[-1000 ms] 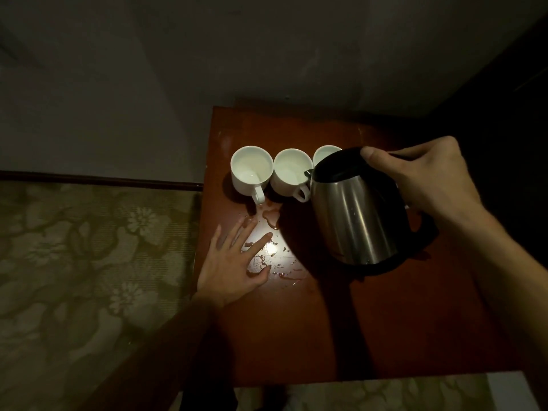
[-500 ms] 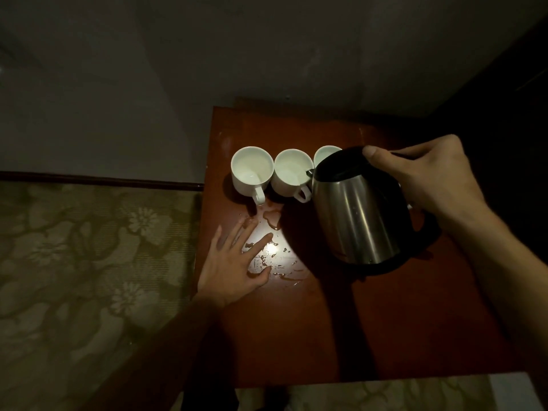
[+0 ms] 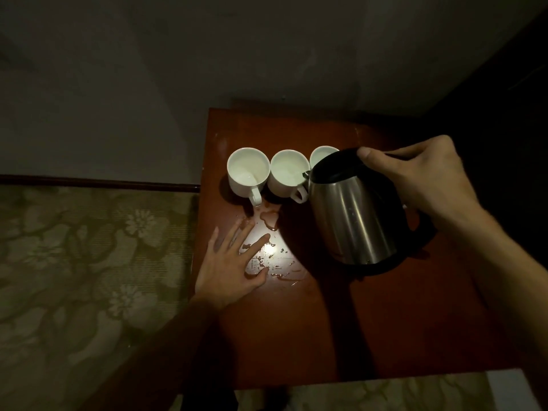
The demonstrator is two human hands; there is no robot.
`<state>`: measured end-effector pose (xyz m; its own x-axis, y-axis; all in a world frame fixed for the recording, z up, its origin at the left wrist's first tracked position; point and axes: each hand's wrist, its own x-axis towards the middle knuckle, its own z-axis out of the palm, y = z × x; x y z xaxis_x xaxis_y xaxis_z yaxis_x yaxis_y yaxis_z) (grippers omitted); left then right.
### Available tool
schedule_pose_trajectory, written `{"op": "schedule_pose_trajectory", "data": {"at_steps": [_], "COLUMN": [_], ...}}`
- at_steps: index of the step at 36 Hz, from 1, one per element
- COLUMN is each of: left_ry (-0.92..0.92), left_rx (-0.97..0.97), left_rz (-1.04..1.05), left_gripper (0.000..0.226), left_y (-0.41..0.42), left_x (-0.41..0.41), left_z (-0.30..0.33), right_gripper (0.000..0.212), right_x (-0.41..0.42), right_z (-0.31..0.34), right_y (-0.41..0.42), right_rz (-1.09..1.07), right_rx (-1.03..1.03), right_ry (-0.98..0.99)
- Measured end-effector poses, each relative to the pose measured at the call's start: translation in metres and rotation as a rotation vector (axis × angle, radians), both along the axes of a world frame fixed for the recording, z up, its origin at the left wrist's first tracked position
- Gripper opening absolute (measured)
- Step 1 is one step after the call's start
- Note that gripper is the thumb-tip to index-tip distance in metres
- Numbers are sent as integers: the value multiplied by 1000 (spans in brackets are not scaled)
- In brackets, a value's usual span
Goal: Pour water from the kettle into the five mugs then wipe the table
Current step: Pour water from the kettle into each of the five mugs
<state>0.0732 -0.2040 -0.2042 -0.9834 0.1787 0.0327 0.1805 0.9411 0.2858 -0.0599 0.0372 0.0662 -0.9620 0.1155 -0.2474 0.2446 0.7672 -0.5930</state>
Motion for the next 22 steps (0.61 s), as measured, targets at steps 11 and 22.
{"op": "schedule_pose_trajectory", "data": {"at_steps": [11,22], "left_ry": [-27,-17], "left_rx": [8,5], "left_rz": [-4,-8], "left_gripper": [71,72], "left_y": [-1,-1], "left_x": [-1,-1], "left_z": [2,1], "right_gripper": [29,30], "right_x": [2,1], "right_z": [-1,1], "right_y": [0,0], "right_rz": [5,1], "right_rx": [6,24], "right_ry": [3,1]}}
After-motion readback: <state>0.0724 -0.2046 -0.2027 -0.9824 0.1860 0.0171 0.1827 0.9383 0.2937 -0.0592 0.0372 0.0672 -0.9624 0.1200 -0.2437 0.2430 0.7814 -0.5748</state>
